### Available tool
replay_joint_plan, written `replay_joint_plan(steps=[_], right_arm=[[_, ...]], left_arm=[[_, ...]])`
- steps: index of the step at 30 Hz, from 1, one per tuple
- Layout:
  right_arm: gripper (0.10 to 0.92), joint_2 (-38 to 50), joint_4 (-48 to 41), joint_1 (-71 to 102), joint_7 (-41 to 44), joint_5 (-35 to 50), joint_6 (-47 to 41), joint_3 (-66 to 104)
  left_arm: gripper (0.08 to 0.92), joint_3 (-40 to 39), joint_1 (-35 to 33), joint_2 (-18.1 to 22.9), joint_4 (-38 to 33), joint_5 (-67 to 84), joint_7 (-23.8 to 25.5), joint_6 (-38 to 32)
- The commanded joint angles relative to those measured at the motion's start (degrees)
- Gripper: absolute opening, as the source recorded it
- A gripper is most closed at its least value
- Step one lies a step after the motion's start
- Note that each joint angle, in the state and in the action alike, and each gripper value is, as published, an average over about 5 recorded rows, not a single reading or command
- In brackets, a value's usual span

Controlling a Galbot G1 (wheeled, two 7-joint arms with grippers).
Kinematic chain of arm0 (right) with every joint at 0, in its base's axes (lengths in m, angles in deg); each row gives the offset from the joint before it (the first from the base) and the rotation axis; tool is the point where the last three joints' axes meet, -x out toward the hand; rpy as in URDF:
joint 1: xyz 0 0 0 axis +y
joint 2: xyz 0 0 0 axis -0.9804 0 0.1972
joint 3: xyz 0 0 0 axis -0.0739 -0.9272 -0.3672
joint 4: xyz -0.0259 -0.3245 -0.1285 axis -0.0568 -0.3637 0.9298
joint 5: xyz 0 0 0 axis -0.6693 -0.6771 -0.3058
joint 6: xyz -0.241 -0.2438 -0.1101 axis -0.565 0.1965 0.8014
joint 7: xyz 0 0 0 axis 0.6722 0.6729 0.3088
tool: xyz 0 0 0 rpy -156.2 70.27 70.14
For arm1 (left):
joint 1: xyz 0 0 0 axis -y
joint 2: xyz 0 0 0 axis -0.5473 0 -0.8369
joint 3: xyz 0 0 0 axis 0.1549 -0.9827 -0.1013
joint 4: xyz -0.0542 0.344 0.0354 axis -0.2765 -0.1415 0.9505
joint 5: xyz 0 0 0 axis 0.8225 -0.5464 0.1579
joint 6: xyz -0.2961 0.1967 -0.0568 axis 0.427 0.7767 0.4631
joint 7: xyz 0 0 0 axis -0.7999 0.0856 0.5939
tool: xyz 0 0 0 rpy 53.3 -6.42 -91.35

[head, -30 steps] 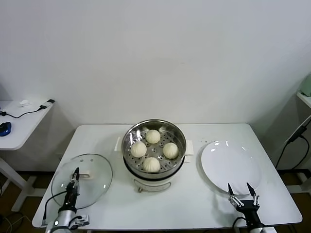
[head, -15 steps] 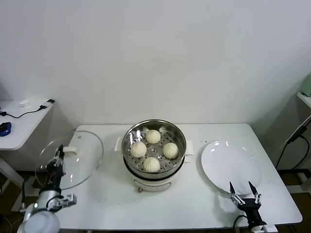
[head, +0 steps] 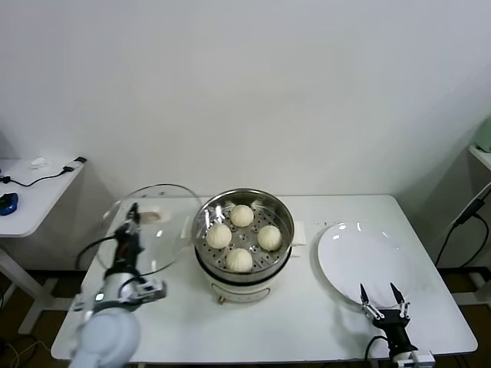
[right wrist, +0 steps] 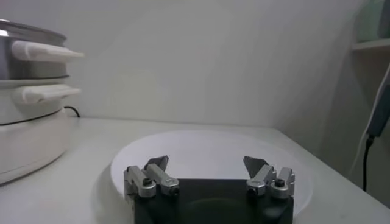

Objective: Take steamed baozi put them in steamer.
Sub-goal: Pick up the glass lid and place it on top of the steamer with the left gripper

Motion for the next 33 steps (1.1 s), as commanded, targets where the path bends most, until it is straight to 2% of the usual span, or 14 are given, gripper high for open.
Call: replay_joint_plan(steps=[1, 9, 14, 27, 33], right_arm=[[0.823, -0.4, 0.6, -0.4, -0.1, -1.2, -0.5, 0.0], [0.823, -0.3, 0.2, -0.4, 0.0, -0.5, 0.0, 0.0], [0.823, -0.5, 0.2, -0.4, -0.1, -0.3, 0.4, 0.0], [0.823, -0.3, -0.8, -0.1, 0.0, 1.3, 2.0, -0.2], [0.823, -0.2, -0.4, -0.2, 0.0, 1.3, 2.2, -0.2]], left_arm=[[0.140, -23.3, 11.6, 10.2, 0.0, -16.0, 9.3, 12.2], [0.140, -28.3, 14.1, 17.6, 4.3, -22.7, 10.1, 12.6], [0.140, -30.0, 15.4, 20.8, 8.0, -23.7, 9.9, 12.6], [0.140, -30.5, 16.5, 24.0, 15.1, -24.6, 8.3, 12.5], [0.140, -29.2, 16.2, 24.1, 17.0, -25.5, 7.3, 12.2]])
